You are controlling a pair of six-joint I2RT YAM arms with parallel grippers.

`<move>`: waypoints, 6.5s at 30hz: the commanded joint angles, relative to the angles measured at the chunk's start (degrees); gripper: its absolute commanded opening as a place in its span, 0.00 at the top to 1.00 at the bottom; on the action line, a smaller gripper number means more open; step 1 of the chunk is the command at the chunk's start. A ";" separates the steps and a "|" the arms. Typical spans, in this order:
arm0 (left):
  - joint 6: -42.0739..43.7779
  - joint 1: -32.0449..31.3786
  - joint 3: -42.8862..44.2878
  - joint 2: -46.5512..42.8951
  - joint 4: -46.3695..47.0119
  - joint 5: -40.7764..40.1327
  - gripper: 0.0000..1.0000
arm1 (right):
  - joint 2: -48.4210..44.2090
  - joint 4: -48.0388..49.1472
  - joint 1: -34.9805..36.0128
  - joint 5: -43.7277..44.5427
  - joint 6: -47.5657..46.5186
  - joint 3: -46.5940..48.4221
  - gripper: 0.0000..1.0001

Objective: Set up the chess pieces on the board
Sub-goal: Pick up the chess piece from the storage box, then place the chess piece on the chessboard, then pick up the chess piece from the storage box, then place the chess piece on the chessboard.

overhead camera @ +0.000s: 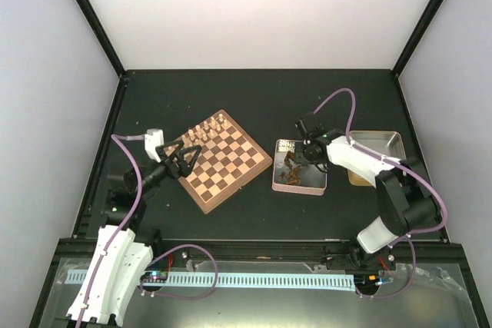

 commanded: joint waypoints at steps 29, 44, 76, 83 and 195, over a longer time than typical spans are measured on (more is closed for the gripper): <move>-0.57 -0.10 1.33 -2.09 -6.77 -13.69 0.01 | -2.61 3.88 17.25 -20.33 3.15 11.85 0.94; -1.14 -0.05 3.30 -5.52 -11.79 -24.61 0.01 | 15.05 -9.84 31.80 -1.01 0.55 30.47 0.94; -1.78 -0.06 4.41 -9.61 -14.11 -30.71 0.01 | 26.90 -15.02 34.72 5.27 4.58 38.37 0.92; -1.90 -0.05 4.50 -9.58 -14.19 -30.48 0.01 | 26.69 -17.33 34.73 7.24 5.60 38.93 0.91; -2.07 -0.09 5.93 -14.44 -26.80 -12.12 0.01 | -17.63 -7.01 8.11 -8.23 2.13 5.47 0.93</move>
